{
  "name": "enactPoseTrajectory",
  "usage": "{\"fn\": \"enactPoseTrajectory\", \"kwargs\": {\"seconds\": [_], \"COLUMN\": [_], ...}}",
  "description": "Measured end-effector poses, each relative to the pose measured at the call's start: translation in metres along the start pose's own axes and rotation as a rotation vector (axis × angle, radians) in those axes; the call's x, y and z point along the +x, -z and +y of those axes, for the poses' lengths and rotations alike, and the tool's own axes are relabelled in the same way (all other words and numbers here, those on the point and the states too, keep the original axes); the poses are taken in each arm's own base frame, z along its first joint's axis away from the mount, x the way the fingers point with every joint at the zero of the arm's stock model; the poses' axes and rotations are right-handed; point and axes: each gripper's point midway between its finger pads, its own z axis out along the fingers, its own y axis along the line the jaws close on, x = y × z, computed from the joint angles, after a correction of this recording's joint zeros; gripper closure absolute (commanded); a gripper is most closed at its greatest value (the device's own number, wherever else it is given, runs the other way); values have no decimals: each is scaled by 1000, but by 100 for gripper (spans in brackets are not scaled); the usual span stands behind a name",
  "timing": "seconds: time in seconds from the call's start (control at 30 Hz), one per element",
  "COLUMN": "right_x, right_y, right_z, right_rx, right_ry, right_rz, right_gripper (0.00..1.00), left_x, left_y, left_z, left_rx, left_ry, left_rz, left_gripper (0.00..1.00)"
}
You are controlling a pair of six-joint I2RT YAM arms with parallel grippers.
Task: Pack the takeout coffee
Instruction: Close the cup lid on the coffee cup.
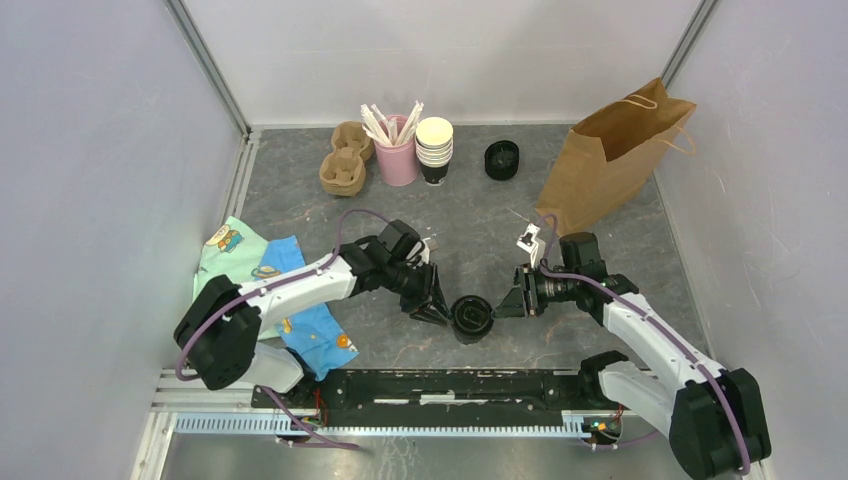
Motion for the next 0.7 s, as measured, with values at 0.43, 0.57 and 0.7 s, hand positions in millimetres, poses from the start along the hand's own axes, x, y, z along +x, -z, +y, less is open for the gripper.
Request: {"fn": "enactPoseTrajectory", "kwargs": {"seconds": [0.43,0.57,0.7], "right_x": [8,4,-2], "right_y": [-4,-4,-11], "right_z": [-14,-10,-6], "right_rx": [-19,-45,-59], "right_ry": [-72,-40,2], "right_rz": [0,11,56], "right_gripper": [61,59,58], "left_x": [2,-2,-4], "left_y": [-7,-2,3], "left_z": [16,8,11], "left_rx": [-29,-20,-58], "left_ry": [-2,-39,-54], "left_rz": [-7,-44,-77], "left_gripper": [76,67,61]}}
